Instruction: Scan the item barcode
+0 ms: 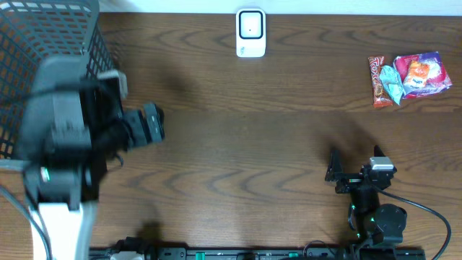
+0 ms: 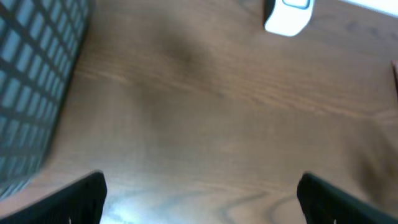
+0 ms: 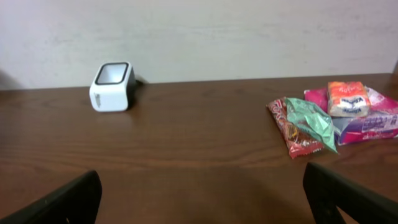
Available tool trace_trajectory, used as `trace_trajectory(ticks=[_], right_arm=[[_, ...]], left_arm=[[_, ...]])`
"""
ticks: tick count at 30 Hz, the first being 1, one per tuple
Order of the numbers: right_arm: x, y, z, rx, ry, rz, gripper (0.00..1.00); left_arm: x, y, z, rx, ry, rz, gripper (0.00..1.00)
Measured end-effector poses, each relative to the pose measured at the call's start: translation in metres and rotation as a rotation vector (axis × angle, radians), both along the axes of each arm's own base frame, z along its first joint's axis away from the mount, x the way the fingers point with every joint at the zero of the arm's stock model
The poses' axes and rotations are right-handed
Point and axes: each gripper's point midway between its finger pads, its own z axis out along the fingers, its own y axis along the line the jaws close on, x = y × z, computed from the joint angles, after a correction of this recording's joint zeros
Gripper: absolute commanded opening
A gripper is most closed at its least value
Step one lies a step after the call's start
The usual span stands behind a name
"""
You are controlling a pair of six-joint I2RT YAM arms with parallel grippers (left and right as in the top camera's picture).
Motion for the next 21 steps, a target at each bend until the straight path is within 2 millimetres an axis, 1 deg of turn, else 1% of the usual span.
trace_trajectory(ticks=[3, 5, 7, 11, 14, 17, 19, 21], right_arm=[[0.000, 0.000, 0.000, 0.000, 0.000, -0.001, 0.99], [0.000, 0.000, 0.000, 0.000, 0.000, -0.003, 0.99], [0.000, -0.001, 0.000, -0.001, 0.000, -0.003, 0.99], [0.000, -0.001, 0.000, -0.001, 0.000, -0.004, 0.99], [0.000, -0.001, 0.000, 0.000, 0.000, -0.004, 0.99], [0.000, -0.001, 0.000, 0.000, 0.000, -0.004, 0.99], [0.000, -0.001, 0.000, 0.000, 0.000, -0.004, 0.99], [0.000, -0.001, 0.000, 0.000, 0.000, -0.004, 0.99]], left_arm=[[-0.009, -0.003, -0.009, 0.007, -0.142, -0.033, 0.98], [-0.014, -0.004, -0.010, 0.010, -0.250, -0.047, 0.98], [-0.024, -0.005, -0.014, 0.014, -0.349, -0.056, 0.98], [-0.049, -0.004, -0.034, 0.016, -0.409, -0.061, 0.98], [-0.063, -0.004, -0.041, 0.017, -0.466, -0.061, 0.98], [-0.073, -0.004, -0.040, 0.017, -0.525, -0.060, 0.98], [-0.076, -0.004, -0.040, 0.018, -0.551, -0.060, 0.98], [-0.076, -0.004, -0.045, 0.027, -0.564, -0.066, 0.98]])
